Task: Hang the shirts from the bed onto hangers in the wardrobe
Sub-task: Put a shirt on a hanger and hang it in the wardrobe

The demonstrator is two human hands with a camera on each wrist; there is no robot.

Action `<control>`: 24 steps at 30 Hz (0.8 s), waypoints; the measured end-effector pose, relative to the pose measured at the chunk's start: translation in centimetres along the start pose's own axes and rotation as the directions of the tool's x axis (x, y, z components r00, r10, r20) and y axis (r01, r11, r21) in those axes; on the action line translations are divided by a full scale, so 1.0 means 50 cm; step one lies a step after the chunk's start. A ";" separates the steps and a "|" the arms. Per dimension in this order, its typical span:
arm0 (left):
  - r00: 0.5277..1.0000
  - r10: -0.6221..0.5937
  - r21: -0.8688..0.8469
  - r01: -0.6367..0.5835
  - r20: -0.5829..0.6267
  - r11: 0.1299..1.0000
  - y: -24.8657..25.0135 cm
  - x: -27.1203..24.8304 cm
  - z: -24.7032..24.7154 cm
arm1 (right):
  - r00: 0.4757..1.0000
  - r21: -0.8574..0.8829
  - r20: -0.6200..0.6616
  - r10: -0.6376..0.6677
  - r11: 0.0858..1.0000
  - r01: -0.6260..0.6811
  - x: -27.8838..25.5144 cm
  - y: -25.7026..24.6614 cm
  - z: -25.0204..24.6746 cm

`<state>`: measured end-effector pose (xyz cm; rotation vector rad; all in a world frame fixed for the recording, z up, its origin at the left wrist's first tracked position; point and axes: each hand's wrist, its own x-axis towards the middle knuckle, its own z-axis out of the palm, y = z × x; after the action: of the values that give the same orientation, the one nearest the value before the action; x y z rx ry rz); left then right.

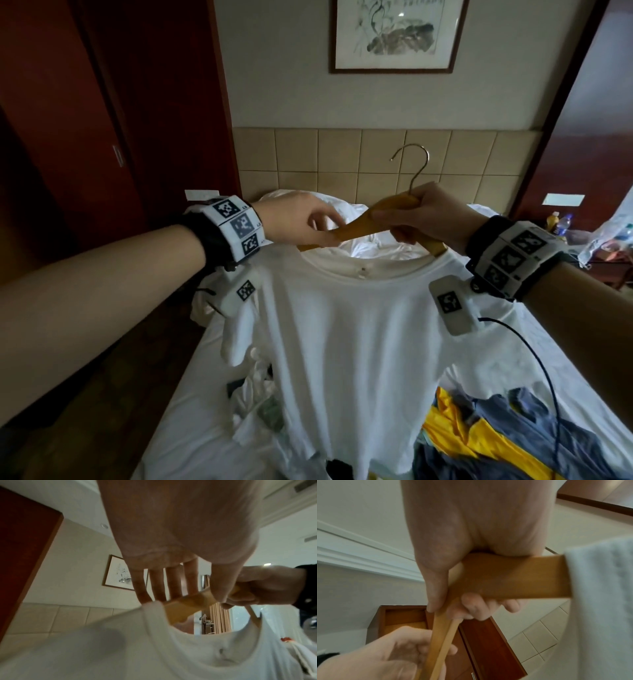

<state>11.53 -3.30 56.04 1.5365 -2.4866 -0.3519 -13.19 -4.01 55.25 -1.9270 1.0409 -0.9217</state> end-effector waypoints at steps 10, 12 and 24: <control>0.902 -0.229 -0.111 0.202 -0.365 0.973 0.054 0.067 0.107 | 0.999 -0.260 -0.018 -0.037 0.965 0.031 -0.005 0.015 0.010; 0.878 -0.264 -0.172 0.211 -0.400 0.962 0.040 0.071 0.108 | 1.000 -0.326 -0.001 0.012 0.945 -0.012 -0.016 0.049 -0.001; 0.863 -0.291 -0.237 0.207 -0.413 0.949 -0.011 0.072 0.083 | 0.996 -0.491 -0.029 0.088 0.867 -0.091 -0.073 0.140 -0.051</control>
<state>9.19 -6.37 52.06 1.6457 -1.8591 -0.2278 -19.22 -4.21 49.56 -2.2591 1.4650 -0.6454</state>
